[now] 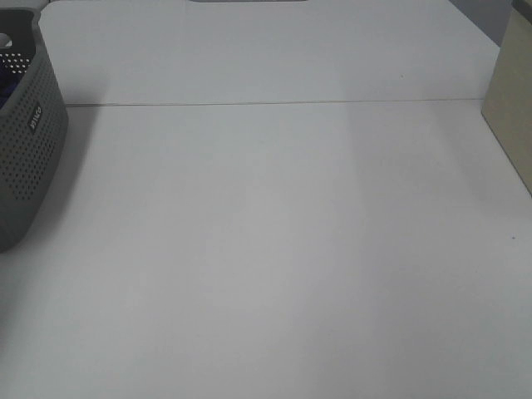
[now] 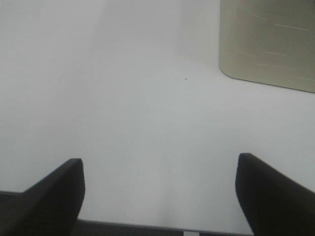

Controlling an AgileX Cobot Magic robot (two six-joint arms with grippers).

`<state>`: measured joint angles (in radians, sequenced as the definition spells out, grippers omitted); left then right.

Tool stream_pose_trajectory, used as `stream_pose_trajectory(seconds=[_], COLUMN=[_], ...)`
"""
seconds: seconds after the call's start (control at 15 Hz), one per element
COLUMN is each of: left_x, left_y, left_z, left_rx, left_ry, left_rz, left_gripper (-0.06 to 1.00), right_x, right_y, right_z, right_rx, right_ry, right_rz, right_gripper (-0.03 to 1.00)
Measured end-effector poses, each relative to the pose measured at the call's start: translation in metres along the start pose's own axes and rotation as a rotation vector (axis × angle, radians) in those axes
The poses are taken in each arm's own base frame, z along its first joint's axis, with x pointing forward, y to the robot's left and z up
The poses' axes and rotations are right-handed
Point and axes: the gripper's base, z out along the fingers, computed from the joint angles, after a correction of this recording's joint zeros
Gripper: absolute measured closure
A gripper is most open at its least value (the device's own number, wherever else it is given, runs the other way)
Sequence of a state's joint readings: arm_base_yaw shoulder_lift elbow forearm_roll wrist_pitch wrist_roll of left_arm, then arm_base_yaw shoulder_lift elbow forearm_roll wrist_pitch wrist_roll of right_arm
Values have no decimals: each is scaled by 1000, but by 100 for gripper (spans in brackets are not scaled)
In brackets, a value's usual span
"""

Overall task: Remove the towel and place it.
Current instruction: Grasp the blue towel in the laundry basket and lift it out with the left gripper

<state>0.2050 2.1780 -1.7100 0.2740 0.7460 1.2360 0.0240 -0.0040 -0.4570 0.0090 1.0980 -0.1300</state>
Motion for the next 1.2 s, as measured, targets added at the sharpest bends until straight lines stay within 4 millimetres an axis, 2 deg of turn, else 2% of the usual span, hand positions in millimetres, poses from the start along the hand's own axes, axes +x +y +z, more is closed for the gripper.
stream_pose_trajectory(seconds=[0.13, 0.2, 0.53, 0.73, 1.0, 1.2], left_x=[0, 0, -4, -2, -1, -3], left_y=[0, -1, -4, -9, -11, -7], left_z=[0, 0, -1, -1, -1, -2], left_rx=[4, 5, 33, 98, 120, 69], left_ry=[1, 1, 6, 29, 37, 27], left_rz=[1, 1, 10, 10, 10, 21], left_gripper=[7, 14, 68, 93, 94, 94], right_x=[0, 0, 0, 0, 0, 0], right_y=[0, 0, 0, 0, 0, 0], right_z=[0, 0, 0, 0, 0, 0], right_rx=[0, 0, 0, 0, 0, 0], right_ry=[0, 0, 0, 0, 0, 0], right_rz=[0, 0, 0, 0, 0, 0], right_gripper=[13, 13, 13, 13, 13, 13])
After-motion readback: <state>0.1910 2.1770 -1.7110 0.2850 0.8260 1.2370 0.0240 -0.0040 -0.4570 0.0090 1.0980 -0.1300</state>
